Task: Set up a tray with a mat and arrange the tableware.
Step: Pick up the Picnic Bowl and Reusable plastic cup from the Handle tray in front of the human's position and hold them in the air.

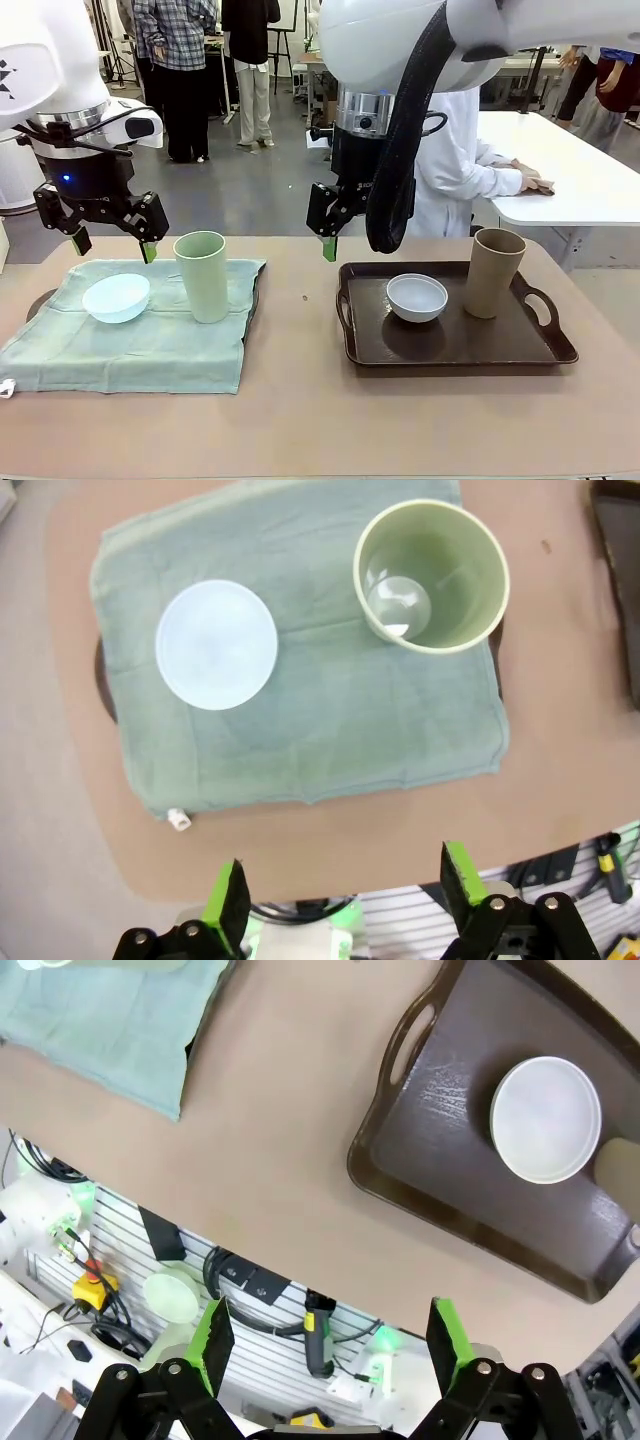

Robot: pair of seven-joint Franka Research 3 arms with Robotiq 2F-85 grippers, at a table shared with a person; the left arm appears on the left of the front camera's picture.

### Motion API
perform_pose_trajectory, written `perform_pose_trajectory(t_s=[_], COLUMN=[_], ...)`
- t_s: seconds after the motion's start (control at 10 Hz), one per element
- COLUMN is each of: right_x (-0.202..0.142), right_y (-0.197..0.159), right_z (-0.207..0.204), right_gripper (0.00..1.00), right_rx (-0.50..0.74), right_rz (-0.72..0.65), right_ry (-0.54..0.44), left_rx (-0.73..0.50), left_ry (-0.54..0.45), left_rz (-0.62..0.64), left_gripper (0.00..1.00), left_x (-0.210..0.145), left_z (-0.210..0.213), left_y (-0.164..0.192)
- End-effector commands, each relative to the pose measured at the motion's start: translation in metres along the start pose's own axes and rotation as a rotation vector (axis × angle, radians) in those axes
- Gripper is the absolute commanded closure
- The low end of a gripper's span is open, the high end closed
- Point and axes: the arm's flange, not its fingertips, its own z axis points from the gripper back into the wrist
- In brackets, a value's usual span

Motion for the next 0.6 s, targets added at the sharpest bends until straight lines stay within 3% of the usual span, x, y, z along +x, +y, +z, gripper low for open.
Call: perform_pose_trajectory(t_s=[0.0, 0.5], right_x=[-0.0017, 0.0000], right_y=[-0.0014, 0.0000], right_z=[-0.0031, 0.0000], right_gripper=[0.00, 0.00], right_rx=[-0.001, 0.000], right_rz=[-0.003, 0.000], right_ry=[-0.012, 0.000], left_rx=[0.009, 0.000], left_ry=[-0.021, 0.000], left_rz=[-0.013, 0.000], left_gripper=[0.00, 0.00], left_x=[-0.0008, 0.0000], left_z=[-0.0018, 0.0000], left_y=[0.0001, 0.0000])
